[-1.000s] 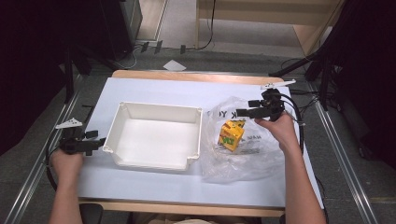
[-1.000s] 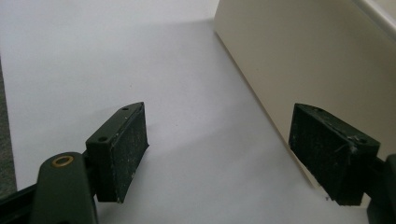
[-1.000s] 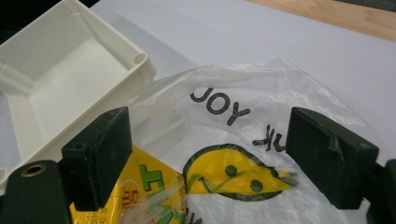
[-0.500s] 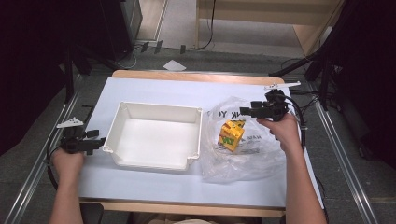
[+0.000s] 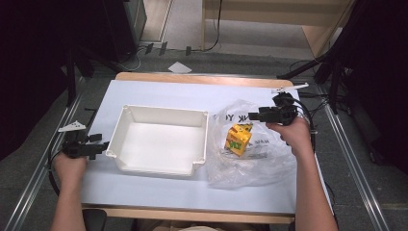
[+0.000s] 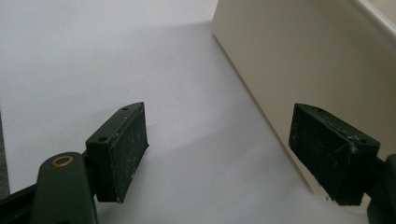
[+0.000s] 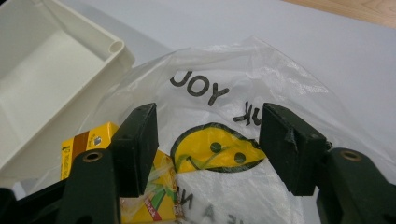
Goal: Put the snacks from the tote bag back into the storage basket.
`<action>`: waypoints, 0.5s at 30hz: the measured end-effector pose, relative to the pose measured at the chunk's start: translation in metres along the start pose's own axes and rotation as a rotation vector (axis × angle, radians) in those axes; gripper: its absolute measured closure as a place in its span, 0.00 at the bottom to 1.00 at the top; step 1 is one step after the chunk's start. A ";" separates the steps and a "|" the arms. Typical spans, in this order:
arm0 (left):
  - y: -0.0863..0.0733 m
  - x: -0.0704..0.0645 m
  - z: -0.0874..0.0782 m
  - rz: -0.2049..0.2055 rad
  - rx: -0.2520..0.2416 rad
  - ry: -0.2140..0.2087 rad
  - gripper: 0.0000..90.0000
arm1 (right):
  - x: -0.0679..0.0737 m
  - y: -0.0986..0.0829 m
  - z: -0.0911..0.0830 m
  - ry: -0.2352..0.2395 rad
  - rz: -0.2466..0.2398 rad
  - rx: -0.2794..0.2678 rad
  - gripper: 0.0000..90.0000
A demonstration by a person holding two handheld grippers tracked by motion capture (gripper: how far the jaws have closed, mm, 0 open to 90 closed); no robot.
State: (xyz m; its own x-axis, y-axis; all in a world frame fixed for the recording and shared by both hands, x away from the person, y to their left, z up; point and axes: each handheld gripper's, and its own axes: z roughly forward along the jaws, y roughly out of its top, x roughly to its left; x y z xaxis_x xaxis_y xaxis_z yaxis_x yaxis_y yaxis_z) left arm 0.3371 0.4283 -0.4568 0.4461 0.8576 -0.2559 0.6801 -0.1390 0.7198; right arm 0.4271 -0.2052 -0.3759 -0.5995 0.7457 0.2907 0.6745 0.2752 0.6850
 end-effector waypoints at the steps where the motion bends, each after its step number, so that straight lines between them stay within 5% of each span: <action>1: 0.000 0.000 0.000 0.000 0.000 0.000 0.23 | 0.001 0.000 0.000 -0.003 -0.006 0.003 0.43; 15: 0.000 0.000 0.001 0.003 0.004 0.000 0.23 | 0.017 0.007 -0.012 -0.002 -0.082 0.017 0.44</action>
State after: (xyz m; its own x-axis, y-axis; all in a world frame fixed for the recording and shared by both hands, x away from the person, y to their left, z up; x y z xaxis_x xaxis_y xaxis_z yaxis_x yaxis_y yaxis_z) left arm 0.3374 0.4278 -0.4571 0.4481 0.8573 -0.2533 0.6808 -0.1436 0.7183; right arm 0.4163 -0.1985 -0.3585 -0.6519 0.7217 0.2326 0.6307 0.3457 0.6947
